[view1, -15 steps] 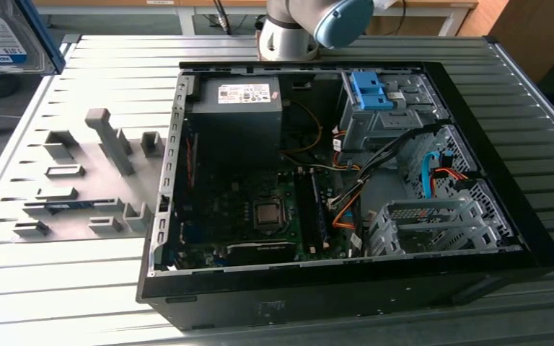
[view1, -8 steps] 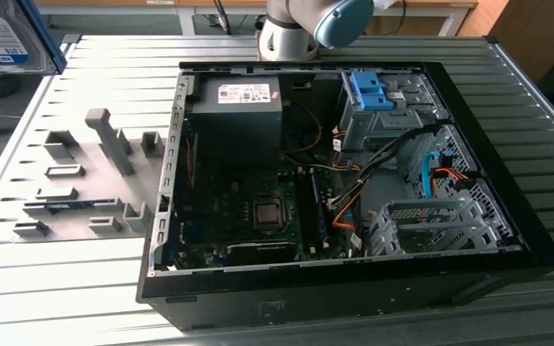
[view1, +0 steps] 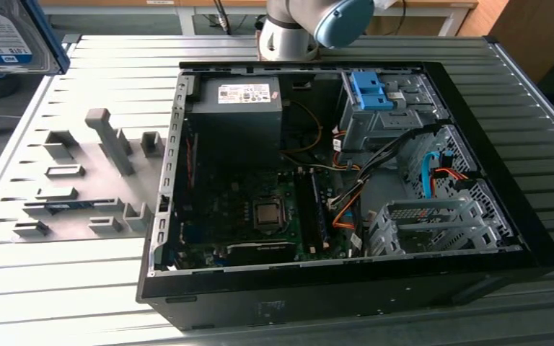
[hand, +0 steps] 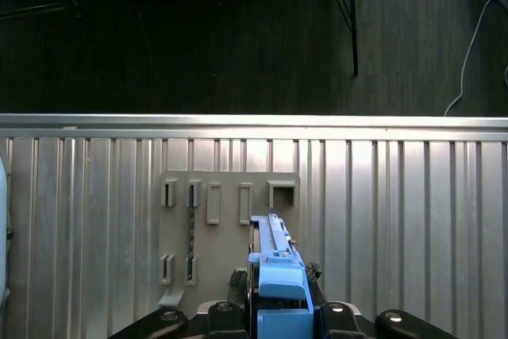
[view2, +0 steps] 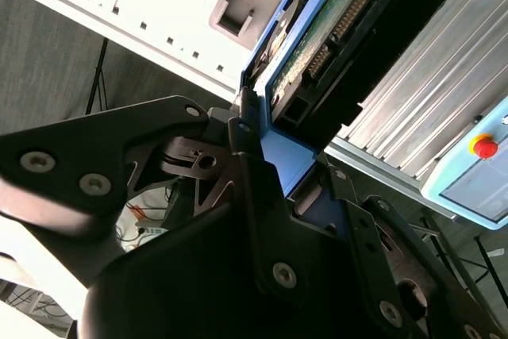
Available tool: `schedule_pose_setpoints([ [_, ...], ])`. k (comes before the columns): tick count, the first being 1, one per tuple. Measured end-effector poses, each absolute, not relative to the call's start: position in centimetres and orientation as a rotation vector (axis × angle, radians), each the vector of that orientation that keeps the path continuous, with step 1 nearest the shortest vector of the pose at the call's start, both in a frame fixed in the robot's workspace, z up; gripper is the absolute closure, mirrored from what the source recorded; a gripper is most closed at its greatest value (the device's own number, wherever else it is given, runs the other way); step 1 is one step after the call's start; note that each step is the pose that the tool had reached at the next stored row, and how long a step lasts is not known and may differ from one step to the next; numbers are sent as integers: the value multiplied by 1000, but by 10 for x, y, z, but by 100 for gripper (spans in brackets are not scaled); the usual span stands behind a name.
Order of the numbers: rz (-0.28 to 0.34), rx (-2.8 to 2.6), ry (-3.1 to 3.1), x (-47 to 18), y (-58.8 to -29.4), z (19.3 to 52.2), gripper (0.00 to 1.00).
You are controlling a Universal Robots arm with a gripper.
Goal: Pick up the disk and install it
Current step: 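Pick up the disk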
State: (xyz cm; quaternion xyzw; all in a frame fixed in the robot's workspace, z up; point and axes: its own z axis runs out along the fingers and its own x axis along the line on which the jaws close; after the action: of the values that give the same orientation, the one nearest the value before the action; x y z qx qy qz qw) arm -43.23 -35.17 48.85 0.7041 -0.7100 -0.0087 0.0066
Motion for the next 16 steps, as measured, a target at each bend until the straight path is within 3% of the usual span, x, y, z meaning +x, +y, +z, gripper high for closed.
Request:
schedule_pose_setpoints([
  [16,-27,2203,-2221,-416,-352,488,63],
])
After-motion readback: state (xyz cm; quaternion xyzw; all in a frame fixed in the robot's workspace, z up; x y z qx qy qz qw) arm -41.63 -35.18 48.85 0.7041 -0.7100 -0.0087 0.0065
